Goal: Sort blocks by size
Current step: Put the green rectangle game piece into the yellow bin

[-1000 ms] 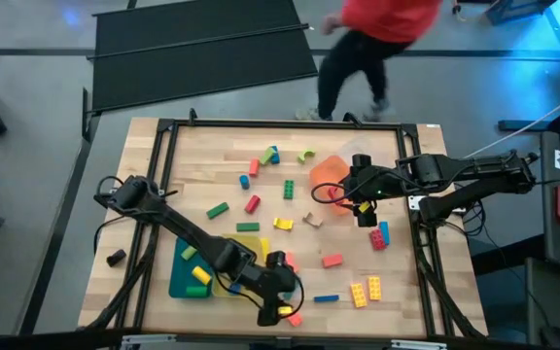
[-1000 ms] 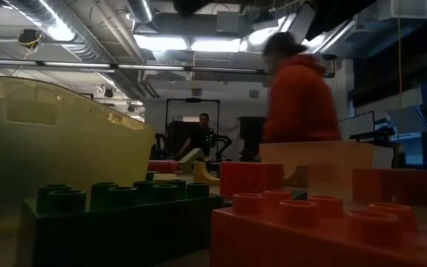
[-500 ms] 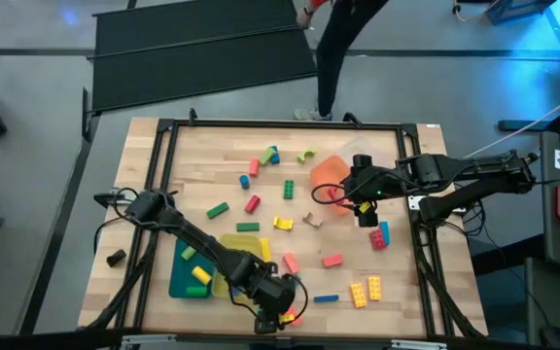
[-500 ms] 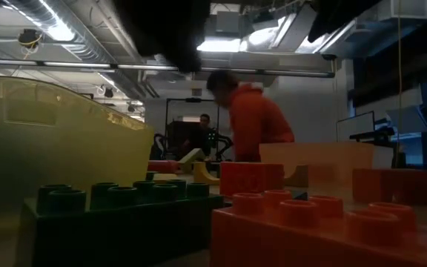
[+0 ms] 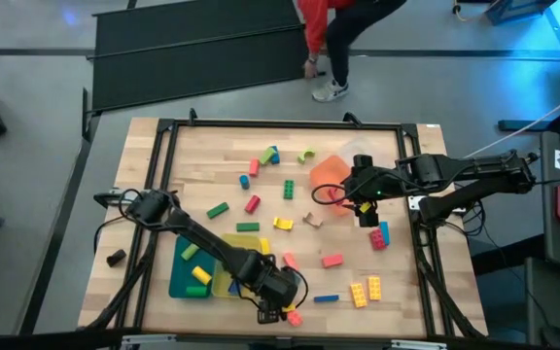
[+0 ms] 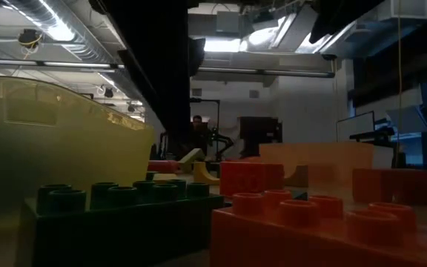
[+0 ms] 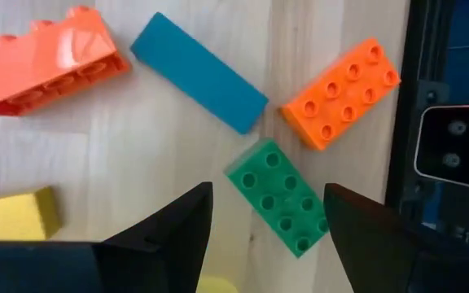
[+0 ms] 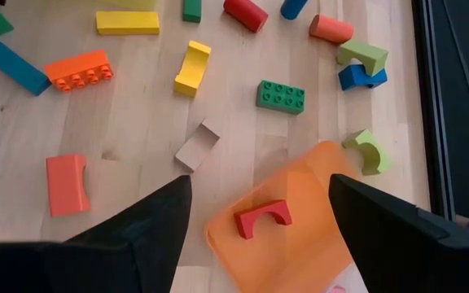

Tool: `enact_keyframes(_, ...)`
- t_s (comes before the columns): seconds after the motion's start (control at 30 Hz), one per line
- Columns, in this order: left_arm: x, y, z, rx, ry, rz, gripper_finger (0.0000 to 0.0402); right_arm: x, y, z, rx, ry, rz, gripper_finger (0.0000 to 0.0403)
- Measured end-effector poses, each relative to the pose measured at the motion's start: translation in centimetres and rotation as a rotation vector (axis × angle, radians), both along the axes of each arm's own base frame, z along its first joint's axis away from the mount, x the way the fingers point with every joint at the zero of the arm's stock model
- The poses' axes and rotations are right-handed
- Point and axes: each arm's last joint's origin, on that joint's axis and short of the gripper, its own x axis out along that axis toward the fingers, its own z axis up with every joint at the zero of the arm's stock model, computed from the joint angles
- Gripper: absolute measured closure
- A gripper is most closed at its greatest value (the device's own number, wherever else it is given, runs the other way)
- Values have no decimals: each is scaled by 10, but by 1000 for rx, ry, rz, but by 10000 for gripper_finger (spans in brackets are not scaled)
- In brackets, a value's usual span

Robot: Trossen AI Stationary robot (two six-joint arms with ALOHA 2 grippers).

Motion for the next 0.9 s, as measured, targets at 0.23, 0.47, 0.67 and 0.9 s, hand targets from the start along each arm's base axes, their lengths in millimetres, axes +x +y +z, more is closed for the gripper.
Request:
enact_keyframes(0.23, 5, -8, -15, -46, 9, 52, 176, 0, 0, 0, 0, -1, 0, 111)
enact_keyframes(0.47, 6, -11, -22, -51, 12, 68, 176, 0, 0, 0, 0, -1, 0, 111)
enact_keyframes(0.67, 5, -9, -25, -23, 30, 116, 176, 0, 0, 0, 0, 0, 0, 111)
enact_keyframes(0.9, 7, -6, -25, -29, 30, 144, 182, -17, -4, 5, -43, 27, -24, 111)
